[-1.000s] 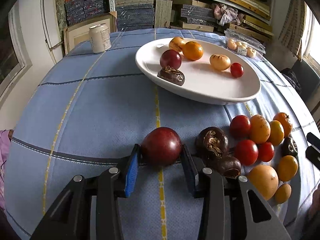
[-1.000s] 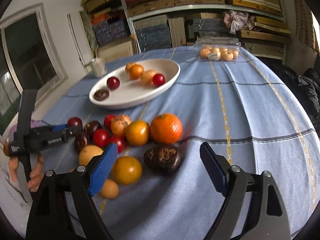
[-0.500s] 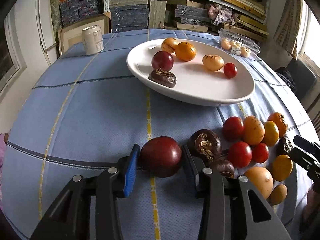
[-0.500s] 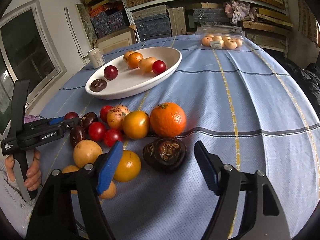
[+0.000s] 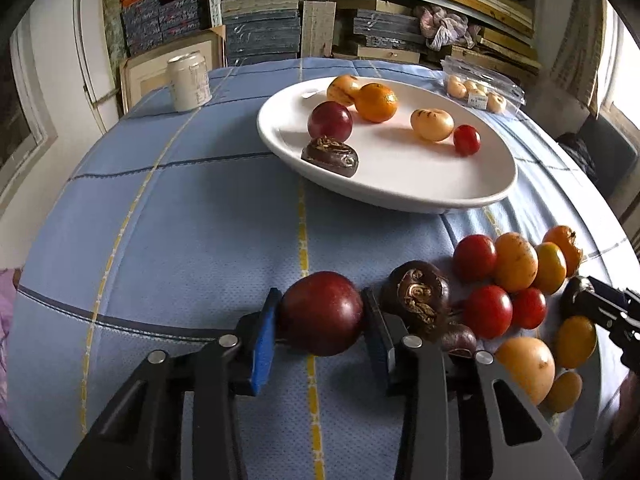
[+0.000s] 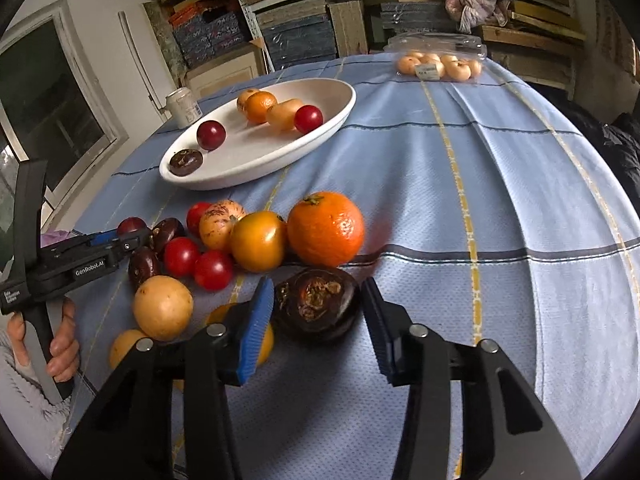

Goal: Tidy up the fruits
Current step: 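Lift the plum with the left gripper while the right grasps the dark brown fruit, then lower the plum with left and brown fruit with right onto the plate, release, then grasp a dark brown fruit with the left gripper while the right approaches a yellow fruit, then place the brown fruit with left and yellow fruit with right onto the plate, then grasp a pale grapefruit with the left gripper while the right approaches a small yellow fruit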

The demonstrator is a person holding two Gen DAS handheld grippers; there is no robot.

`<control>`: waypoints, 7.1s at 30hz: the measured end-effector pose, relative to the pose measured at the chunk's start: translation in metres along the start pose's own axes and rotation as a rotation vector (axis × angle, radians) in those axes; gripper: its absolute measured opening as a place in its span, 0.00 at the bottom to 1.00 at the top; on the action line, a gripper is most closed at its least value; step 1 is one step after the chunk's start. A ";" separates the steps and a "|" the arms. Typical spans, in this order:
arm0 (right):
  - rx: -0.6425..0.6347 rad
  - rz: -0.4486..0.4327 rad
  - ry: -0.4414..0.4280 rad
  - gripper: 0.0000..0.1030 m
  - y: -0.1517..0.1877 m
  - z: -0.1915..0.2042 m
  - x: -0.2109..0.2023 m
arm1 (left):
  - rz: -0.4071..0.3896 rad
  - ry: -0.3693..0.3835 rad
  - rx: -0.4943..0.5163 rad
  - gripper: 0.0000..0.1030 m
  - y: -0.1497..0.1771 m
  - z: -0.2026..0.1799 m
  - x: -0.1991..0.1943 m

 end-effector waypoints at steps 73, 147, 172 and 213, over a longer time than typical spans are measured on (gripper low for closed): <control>0.159 -0.249 -0.055 0.68 -0.035 -0.010 -0.040 | -0.210 -0.091 0.018 0.58 -0.019 -0.021 -0.054; -0.087 0.038 -0.133 0.40 0.024 0.051 -0.011 | -0.064 0.041 -0.028 0.39 0.016 -0.012 -0.041; -0.020 -0.165 -0.038 0.37 -0.121 0.052 0.014 | -0.145 0.012 -0.049 0.39 -0.106 -0.029 -0.002; 0.097 -0.299 -0.038 0.77 -0.013 0.001 -0.065 | -0.160 0.124 0.097 0.67 0.044 -0.065 -0.093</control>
Point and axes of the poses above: each gripper's, at about its wrist camera, not at the fingertips, and x roughly the way its jaws point, z to its left, y to its underside, the point moved 5 cm from there along x, roughly the way its jaws point, and after that the axes turned 7 degrees about -z, right-handed, at the moved point
